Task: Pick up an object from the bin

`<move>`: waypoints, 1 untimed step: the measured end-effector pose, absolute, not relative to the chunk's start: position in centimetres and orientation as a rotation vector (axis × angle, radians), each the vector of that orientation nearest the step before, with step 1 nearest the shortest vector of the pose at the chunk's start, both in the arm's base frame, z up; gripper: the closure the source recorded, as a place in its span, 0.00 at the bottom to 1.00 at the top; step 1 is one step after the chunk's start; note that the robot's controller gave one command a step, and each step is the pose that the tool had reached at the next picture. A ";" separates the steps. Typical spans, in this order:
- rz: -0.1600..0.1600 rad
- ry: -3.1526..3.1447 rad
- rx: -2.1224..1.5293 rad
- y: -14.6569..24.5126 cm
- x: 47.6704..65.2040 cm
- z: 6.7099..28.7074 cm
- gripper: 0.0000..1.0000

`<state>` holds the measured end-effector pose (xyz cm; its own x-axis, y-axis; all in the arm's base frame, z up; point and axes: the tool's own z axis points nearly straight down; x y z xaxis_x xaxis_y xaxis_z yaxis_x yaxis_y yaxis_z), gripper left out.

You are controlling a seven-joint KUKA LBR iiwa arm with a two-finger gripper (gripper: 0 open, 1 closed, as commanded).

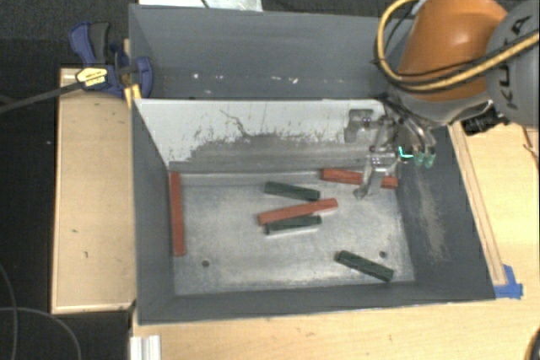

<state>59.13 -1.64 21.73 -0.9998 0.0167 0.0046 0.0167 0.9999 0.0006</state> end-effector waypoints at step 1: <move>-0.001 -3.146 -0.026 -1.6 59.3 22.2 0.00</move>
Offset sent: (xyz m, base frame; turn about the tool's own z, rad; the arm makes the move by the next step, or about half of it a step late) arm -0.0111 -0.0095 -0.1253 0.1600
